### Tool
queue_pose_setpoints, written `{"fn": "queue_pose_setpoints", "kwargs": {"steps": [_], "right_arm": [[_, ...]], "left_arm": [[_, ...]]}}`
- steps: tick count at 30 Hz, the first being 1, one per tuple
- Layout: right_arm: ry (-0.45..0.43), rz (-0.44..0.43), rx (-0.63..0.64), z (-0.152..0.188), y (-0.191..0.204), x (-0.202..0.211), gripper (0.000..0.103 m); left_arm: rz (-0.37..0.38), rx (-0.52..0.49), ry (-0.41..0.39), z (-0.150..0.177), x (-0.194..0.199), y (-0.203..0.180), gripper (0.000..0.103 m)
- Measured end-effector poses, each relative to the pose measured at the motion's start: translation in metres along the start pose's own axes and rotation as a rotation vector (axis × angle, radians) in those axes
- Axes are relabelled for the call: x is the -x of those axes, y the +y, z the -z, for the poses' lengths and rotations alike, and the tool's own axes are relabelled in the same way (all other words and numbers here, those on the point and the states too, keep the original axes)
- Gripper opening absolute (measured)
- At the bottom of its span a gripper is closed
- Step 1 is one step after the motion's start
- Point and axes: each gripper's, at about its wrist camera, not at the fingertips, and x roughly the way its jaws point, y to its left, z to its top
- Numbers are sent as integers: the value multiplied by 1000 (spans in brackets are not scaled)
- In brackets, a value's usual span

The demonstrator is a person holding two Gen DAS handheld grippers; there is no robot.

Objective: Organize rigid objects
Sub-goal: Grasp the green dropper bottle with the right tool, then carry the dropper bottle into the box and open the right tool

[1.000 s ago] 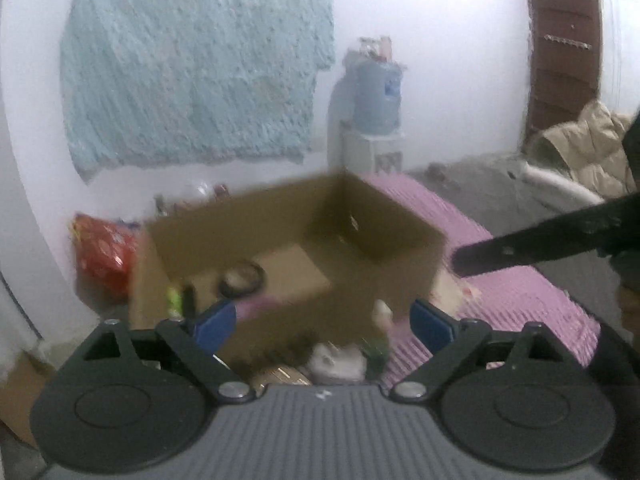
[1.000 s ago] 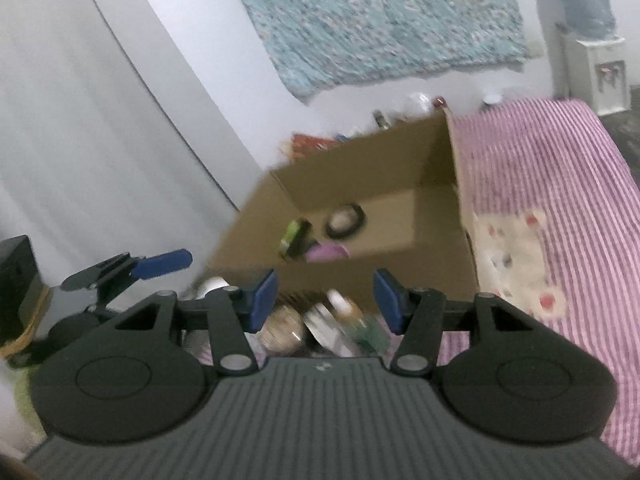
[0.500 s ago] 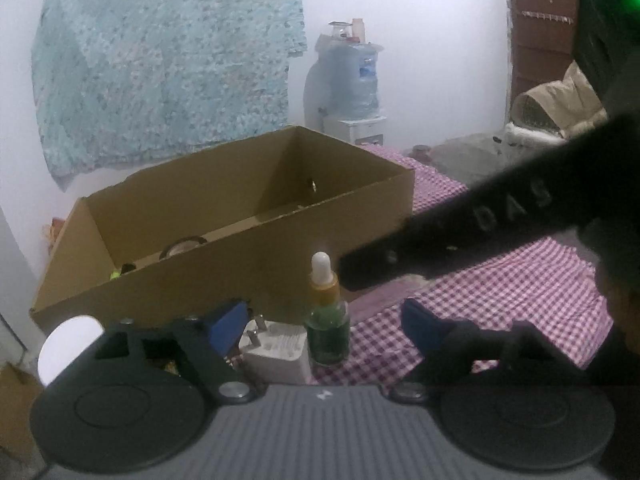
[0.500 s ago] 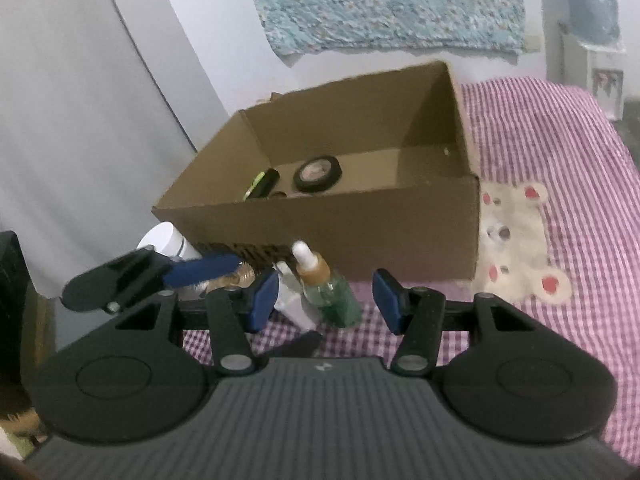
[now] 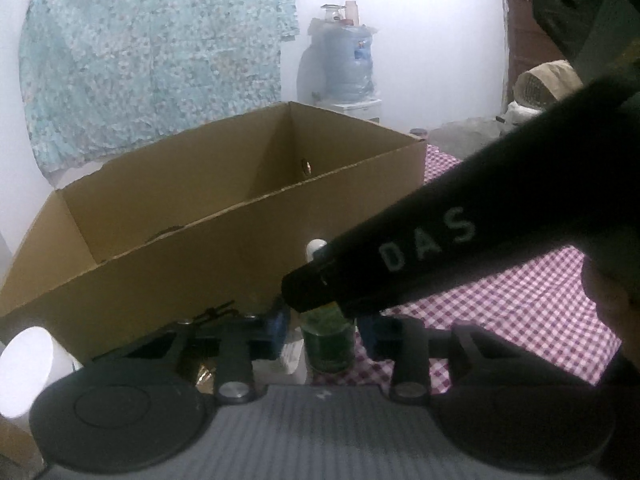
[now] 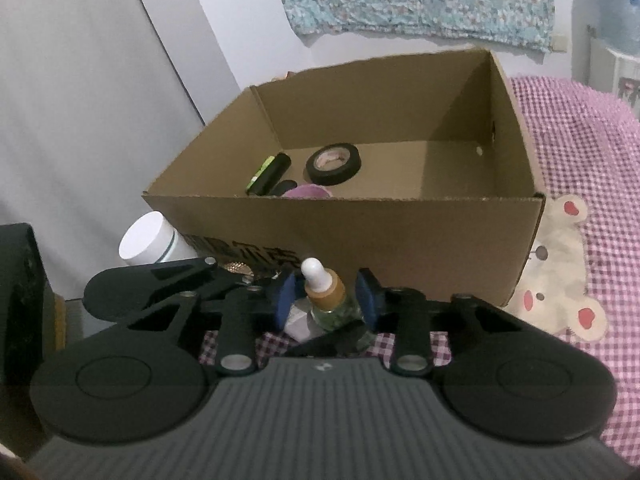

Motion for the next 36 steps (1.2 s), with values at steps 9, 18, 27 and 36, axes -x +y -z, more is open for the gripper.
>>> {"fn": "queue_pose_setpoints", "kwargs": {"steps": [9, 18, 27, 36], "right_arm": [[-5, 2, -34, 6, -7, 4, 21], [0, 31, -81, 25, -13, 34, 21], [0, 40, -100, 36, -16, 38, 21], [-20, 43, -81, 33, -8, 43, 21]], "left_arm": [[39, 22, -8, -1, 1, -4, 33], [117, 6, 1, 5, 13, -26, 34], [98, -34, 49, 17, 1, -37, 35], [93, 2, 21, 12, 12, -31, 33]]}}
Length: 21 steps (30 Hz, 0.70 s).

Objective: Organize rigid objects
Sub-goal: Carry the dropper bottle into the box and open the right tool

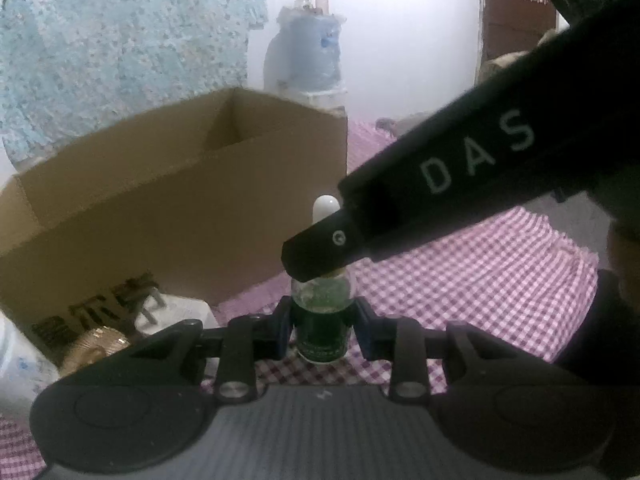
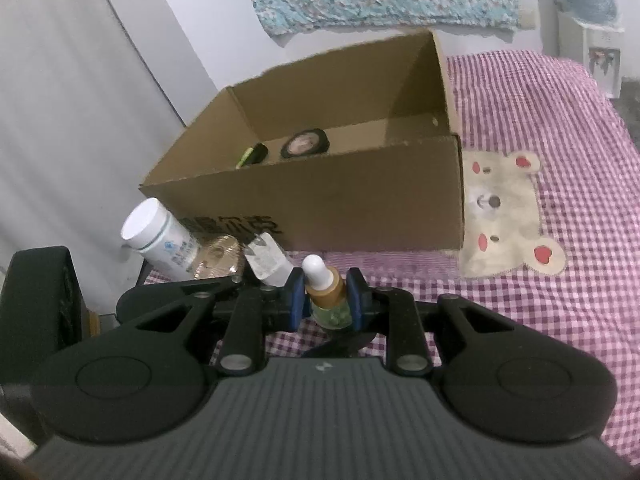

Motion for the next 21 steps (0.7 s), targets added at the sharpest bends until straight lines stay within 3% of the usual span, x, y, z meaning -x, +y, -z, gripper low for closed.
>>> {"fn": "queue_pose_setpoints", "kwargs": {"steps": [5, 11, 16, 21], "right_arm": [[-72, -30, 53, -19, 22, 23, 21], [-159, -83, 142, -68, 52, 36, 21], [-145, -119, 158, -118, 62, 11, 21], [-42, -142, 103, -159, 42, -37, 21]], "left_arm": [[-45, -4, -69, -25, 34, 8, 33], [-81, 12, -119, -71, 59, 40, 33], [-70, 108, -64, -103, 43, 76, 33], [-29, 240, 39, -110, 4, 110, 33]]}}
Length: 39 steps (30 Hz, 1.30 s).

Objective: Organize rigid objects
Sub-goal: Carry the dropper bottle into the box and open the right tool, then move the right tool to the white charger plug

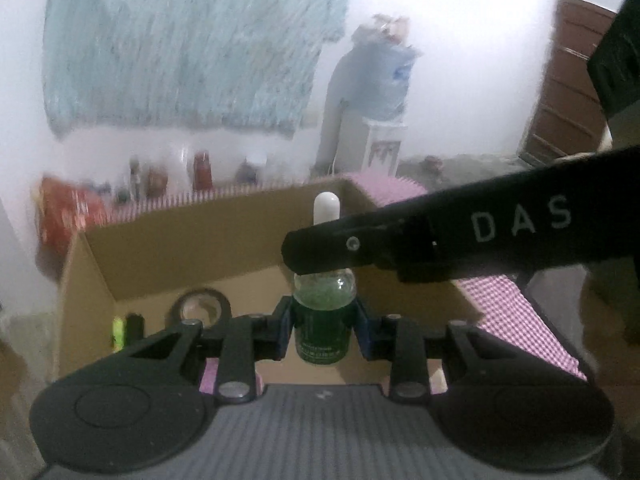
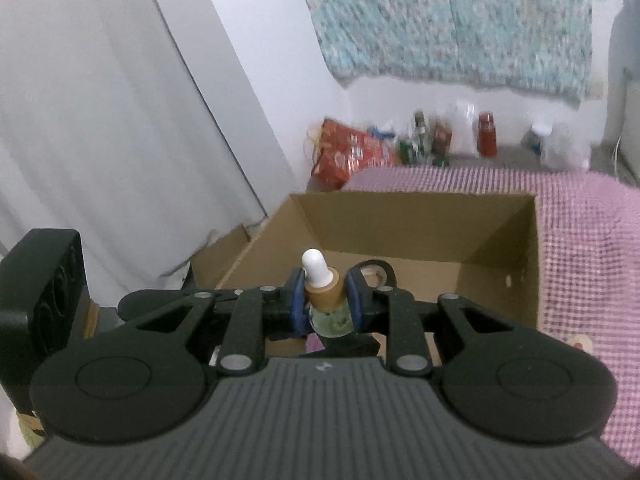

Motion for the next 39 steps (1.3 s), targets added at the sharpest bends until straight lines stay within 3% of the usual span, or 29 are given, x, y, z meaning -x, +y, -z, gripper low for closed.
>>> {"fn": "queue_pose_setpoints", "kwargs": {"steps": [10, 20, 25, 30, 32, 39], "right_arm": [[150, -18, -105, 9, -46, -68, 21], [224, -55, -132, 27, -62, -92, 23], [232, -50, -120, 30, -62, -94, 26], [182, -40, -117, 24, -59, -79, 38], [144, -40, -122, 22, -56, -65, 44], [15, -61, -177, 28, -50, 2, 49]], "left_arm": [[14, 126, 186, 4, -58, 30, 33], [2, 140, 220, 4, -70, 40, 41], [10, 134, 184, 5, -60, 39, 59], [-3, 110, 136, 0, -42, 33, 71], [-3, 109, 107, -1, -30, 32, 73], [15, 106, 13, 2, 19, 30, 79]]}}
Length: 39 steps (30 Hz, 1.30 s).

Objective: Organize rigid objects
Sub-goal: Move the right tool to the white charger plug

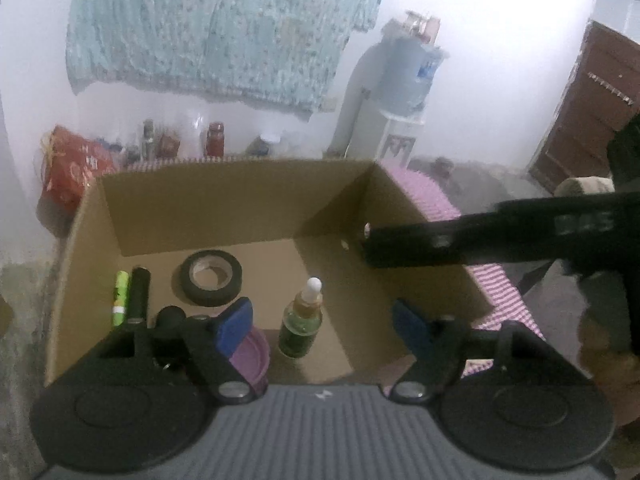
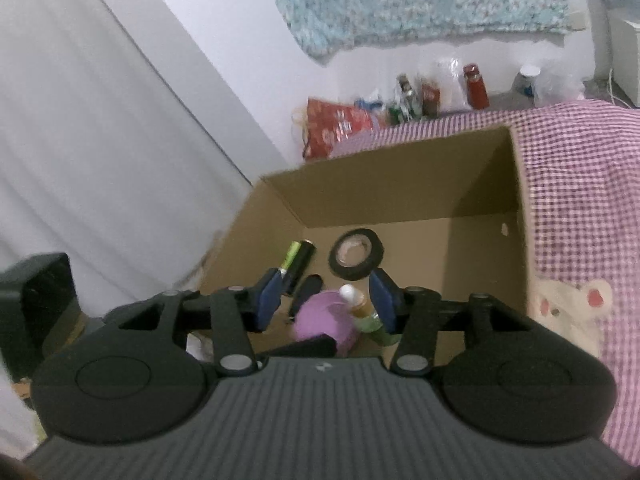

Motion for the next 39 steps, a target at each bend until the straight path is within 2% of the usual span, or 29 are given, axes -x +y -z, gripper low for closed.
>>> {"fn": "queue_pose_setpoints", "kwargs": {"steps": [7, 12, 15, 20, 23, 27, 33, 39], "right_arm": [[-146, -51, -55, 46, -2, 86, 58], [-158, -50, -121, 92, -18, 100, 59], [-116, -46, -151, 115, -24, 84, 59], [-38, -53, -174, 136, -27, 49, 59], [12, -5, -98, 136, -18, 27, 58], [70, 52, 47, 135, -1, 2, 56], [134, 117, 235, 129, 15, -34, 48], [171, 150, 363, 128, 26, -60, 34]], "left_arm": [[31, -71, -81, 30, 55, -11, 84], [58, -126, -60, 67, 65, -23, 84], [73, -160, -29, 90, 56, -34, 84], [20, -222, -8, 120, 32, -48, 80], [-16, -258, -9, 130, 17, -53, 67], [-34, -250, -14, 138, 3, -52, 59], [-49, -226, -23, 145, -5, -48, 57], [-49, -218, -21, 146, -10, -40, 56]]}}
